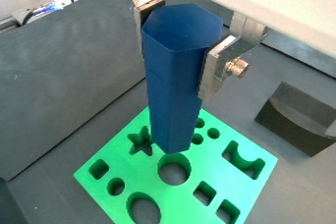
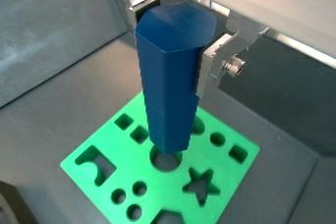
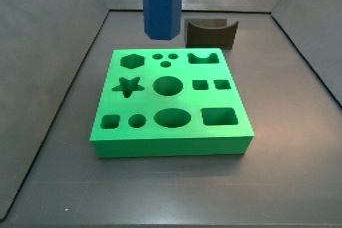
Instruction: Insert the hexagon object.
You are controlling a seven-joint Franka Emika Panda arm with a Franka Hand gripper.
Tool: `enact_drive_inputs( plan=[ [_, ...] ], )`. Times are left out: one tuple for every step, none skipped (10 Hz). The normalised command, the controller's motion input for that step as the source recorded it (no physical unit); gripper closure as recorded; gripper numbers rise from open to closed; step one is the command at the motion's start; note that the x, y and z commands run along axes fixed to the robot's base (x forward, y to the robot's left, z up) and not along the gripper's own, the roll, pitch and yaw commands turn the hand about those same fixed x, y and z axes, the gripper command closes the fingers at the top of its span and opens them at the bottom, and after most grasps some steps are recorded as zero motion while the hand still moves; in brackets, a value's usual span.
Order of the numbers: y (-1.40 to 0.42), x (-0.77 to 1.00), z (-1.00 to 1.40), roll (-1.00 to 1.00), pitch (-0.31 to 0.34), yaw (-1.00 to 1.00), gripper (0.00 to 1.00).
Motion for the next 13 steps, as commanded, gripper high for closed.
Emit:
enact_drive_inputs(
  plan=[
    [0.61,-0.08,-0.85,-0.04,-0.124,-0.34,1.00],
    [0.62,-0.04,-0.83,-0.03,-0.080,-0.36,1.00],
    [0.61,-0.03,-0.81,-0.04,-0.061,-0.35,1.00],
    [0.58,-0.18,-0.73,-0.05,-0.066,-0.34,1.00],
    [0.50,-0.29,-0.52,-0.01,-0.054,-0.43,1.00],
    [0.34,-0.21,-0.19,0.00,-0.011,-0.62,1.00],
    [0.19,-0.15,-0.16,0.03,-0.017,-0.78,1.00],
    [0.21,-0.29,-0.11,0.04,-0.009,-0.71,1.00],
    [0.07,-0.43,-0.09,0.07,-0.014,-0.76,1.00],
    [-0.13,-0.45,-0.19,-0.01,-0.117,-0.55,1.00],
    [-0.10,-0.48,-0.32,-0.13,-0.163,-0.49,1.00],
    [-0.10,-0.47,-0.29,-0.21,-0.214,-0.48,1.00],
    [0.00,-0.37,-0.28,-0.17,-0.189,-0.25,1.00]
  ],
)
